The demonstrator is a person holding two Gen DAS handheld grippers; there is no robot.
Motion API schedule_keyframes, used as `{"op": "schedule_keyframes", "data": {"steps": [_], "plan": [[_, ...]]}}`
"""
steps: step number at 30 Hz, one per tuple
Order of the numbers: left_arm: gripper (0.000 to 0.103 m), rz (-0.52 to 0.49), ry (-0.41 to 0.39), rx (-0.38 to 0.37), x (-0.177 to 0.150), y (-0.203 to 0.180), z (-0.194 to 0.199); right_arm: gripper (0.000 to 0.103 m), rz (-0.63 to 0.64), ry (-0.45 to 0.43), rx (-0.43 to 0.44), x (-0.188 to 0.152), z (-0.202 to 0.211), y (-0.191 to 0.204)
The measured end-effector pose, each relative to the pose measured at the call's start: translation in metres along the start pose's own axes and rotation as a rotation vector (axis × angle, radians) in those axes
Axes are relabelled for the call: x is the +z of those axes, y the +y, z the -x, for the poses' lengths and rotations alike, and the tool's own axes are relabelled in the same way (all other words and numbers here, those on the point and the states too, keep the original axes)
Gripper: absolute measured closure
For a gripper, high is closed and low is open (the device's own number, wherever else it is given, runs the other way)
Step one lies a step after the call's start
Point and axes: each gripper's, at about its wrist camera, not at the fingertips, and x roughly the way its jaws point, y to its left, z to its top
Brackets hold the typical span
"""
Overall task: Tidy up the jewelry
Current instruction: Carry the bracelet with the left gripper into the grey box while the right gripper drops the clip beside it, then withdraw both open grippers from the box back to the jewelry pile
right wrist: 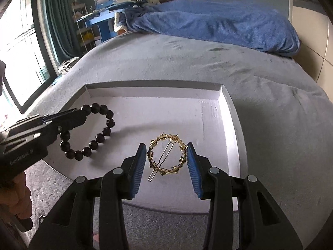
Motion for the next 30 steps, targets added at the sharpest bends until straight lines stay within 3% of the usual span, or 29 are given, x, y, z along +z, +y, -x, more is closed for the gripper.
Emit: {"op": "schedule_keyframes", "data": {"steps": [4,9,14,18,24,30], "plan": [[0.087,-0.009,0.027,0.008,-0.003,-0.002,-0.005,0.063,0.009,0.001,-0.008,-0.001,-0.001,0.0],[0.068,-0.007,0.035,0.03,-0.005,0.0,-0.006,0.056,0.033,0.008,-0.014,-0.002,-0.004,0.004],[0.059,0.002,0.022,0.043,-0.004,0.003,-0.002,0.045,0.044,0.003,-0.015,-0.003,-0.002,0.005],[0.039,0.004,-0.006,0.053,-0.004,0.002,0.005,0.04,0.048,-0.008,-0.017,-0.003,0.001,0.005],[0.026,-0.01,-0.064,0.047,-0.004,-0.001,0.023,0.036,0.045,-0.038,-0.023,-0.003,0.01,0.005],[0.019,0.013,-0.083,0.061,-0.01,0.002,0.038,0.031,0.036,-0.069,-0.024,-0.007,0.023,0.002]]}}
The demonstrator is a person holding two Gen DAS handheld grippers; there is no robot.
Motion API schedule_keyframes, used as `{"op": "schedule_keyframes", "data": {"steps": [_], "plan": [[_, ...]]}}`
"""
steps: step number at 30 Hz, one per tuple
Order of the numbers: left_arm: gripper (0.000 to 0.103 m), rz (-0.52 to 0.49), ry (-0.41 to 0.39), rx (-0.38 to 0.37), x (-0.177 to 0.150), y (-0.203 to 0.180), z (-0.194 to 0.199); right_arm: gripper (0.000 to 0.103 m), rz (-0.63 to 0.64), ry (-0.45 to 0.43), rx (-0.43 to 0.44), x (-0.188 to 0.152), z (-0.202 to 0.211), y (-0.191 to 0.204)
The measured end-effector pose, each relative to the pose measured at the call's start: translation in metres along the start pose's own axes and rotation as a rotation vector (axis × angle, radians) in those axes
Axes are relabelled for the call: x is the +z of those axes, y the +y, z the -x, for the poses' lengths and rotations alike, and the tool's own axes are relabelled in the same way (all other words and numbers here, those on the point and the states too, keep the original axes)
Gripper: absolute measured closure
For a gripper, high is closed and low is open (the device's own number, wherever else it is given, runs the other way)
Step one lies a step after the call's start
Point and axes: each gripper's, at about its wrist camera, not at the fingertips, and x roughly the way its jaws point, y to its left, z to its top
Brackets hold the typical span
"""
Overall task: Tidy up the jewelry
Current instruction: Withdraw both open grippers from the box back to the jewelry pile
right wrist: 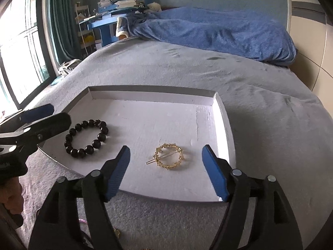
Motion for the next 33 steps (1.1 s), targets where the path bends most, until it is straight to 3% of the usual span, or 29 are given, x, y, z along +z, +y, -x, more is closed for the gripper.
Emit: {"op": "schedule_keyframes", "data": {"steps": [6,19,25,29,33], "plan": [[0.017,0.04,0.006,0.003,-0.013,0.007,0.02,0.023,-0.024,-0.039,0.01,-0.008,0.021,-0.002],[0.017,0.074,0.048,-0.019,-0.067,0.014,0.064,0.023,-0.13,-0.047,-0.003,-0.043,0.058,-0.019],[0.019,0.004,0.081,-0.085,-0.087,-0.003,0.066,0.023,-0.161,-0.033,-0.013,-0.065,0.072,-0.023],[0.026,-0.044,0.121,-0.091,-0.098,-0.011,0.061,0.023,-0.171,-0.019,-0.016,-0.08,0.078,-0.023],[0.026,-0.042,0.133,-0.098,-0.105,-0.008,0.063,0.023,-0.181,-0.003,-0.013,-0.092,0.08,-0.021]]}}
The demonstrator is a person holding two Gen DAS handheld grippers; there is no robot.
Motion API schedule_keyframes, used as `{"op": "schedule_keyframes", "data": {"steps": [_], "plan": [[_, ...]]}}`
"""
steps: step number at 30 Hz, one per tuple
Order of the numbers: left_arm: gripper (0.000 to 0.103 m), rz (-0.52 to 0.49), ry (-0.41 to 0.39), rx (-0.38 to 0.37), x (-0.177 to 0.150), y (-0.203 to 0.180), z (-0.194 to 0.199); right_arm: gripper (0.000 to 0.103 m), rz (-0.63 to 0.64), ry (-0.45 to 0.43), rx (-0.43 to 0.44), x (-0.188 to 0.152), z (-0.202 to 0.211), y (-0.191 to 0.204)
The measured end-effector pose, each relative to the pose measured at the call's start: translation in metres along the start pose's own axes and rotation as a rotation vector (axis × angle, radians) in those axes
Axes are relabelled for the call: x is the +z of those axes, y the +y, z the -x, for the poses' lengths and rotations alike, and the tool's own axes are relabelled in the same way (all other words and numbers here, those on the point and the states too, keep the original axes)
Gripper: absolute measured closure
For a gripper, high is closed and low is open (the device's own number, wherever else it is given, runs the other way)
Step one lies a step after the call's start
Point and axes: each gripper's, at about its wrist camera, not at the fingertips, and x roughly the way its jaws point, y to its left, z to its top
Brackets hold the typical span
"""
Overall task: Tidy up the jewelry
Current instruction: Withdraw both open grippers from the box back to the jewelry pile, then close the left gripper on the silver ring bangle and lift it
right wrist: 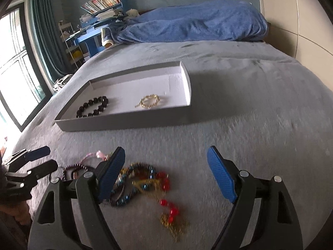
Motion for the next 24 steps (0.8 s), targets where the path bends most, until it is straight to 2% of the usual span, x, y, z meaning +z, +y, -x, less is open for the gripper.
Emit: {"op": "schedule_keyframes", "data": {"steps": [5,10,13,15,17,24], "plan": [[0.026,-0.011,0.023,0.004,-0.01,-0.001,0.001,0.023,-0.003,0.009,-0.002,-0.007,0.0,0.0],[0.027,-0.04,0.083,0.033,-0.024,-0.001,-0.007,0.023,-0.045,0.009,0.009,-0.01,0.002,-0.008],[0.034,-0.069,0.095,0.061,-0.026,-0.005,-0.01,0.023,-0.055,0.008,0.012,-0.01,0.003,-0.01],[0.045,-0.076,0.098,0.073,-0.027,-0.004,-0.011,0.023,-0.055,0.01,0.012,-0.01,0.003,-0.01],[0.053,-0.07,0.092,0.087,-0.026,-0.001,-0.009,0.023,-0.059,0.011,0.012,-0.01,0.003,-0.01],[0.053,-0.063,0.02,0.107,-0.019,0.001,0.004,0.023,-0.096,0.013,0.009,-0.018,0.008,-0.013]]}}
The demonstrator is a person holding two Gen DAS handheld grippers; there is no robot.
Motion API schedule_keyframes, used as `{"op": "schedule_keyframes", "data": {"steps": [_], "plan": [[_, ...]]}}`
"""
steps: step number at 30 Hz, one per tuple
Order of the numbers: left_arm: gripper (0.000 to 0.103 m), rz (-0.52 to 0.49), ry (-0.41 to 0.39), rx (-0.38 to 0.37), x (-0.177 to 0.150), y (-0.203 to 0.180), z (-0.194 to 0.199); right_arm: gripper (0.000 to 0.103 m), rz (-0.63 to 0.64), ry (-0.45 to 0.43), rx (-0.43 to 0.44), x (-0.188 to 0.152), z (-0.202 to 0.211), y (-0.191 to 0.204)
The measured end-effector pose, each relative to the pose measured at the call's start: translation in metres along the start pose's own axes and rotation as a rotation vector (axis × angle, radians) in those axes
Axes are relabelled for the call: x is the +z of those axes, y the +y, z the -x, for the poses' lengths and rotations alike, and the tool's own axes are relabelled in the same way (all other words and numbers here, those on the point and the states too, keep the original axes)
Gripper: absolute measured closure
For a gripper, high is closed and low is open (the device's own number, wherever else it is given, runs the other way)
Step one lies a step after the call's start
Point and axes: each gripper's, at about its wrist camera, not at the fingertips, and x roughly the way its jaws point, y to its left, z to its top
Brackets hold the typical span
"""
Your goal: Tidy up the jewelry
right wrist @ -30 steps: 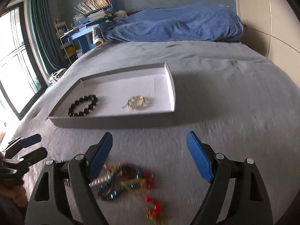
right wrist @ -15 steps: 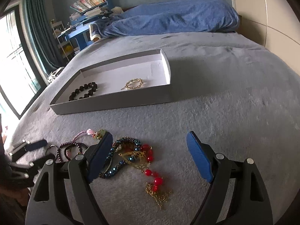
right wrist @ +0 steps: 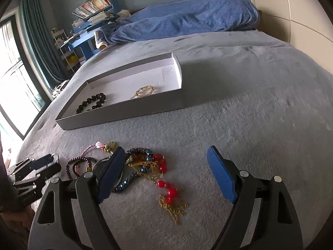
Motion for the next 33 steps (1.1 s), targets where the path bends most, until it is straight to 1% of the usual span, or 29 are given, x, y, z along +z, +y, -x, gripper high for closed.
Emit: {"op": "schedule_keyframes", "data": {"steps": [3,6,14,16,18,22,23,25,26,28,33], "plan": [[0.053,0.022,-0.01,-0.002,0.002,0.005,0.002,0.023,-0.01,0.004,0.006,-0.005,0.002,0.0],[0.053,0.037,-0.019,-0.008,0.003,0.008,0.003,0.023,0.01,0.016,0.01,-0.008,0.0,0.005],[0.053,0.056,-0.016,-0.025,0.004,0.011,0.001,0.023,0.021,0.036,0.011,-0.009,-0.005,0.009],[0.053,0.058,-0.017,-0.024,0.004,0.011,0.002,0.025,0.025,0.033,0.016,-0.009,-0.005,0.01],[0.053,0.06,-0.018,-0.027,0.005,0.011,0.002,0.031,0.034,0.03,0.024,-0.009,-0.004,0.012],[0.053,0.055,-0.014,-0.028,0.004,0.01,0.0,0.037,0.052,0.04,0.021,-0.01,-0.007,0.015],[0.053,0.052,-0.013,-0.027,0.004,0.009,0.0,0.04,0.053,0.044,0.02,-0.01,-0.008,0.015],[0.053,0.051,-0.011,-0.027,0.004,0.008,0.0,0.051,0.053,0.054,0.021,-0.011,-0.011,0.015],[0.053,0.05,-0.011,-0.025,0.004,0.008,-0.001,0.054,0.052,0.061,0.021,-0.011,-0.013,0.015],[0.053,0.049,-0.011,-0.024,0.003,0.008,-0.001,0.067,0.052,0.066,0.023,-0.011,-0.014,0.014],[0.053,0.046,-0.01,-0.019,0.003,0.007,-0.002,0.091,0.043,0.055,0.034,-0.009,-0.012,0.012]]}}
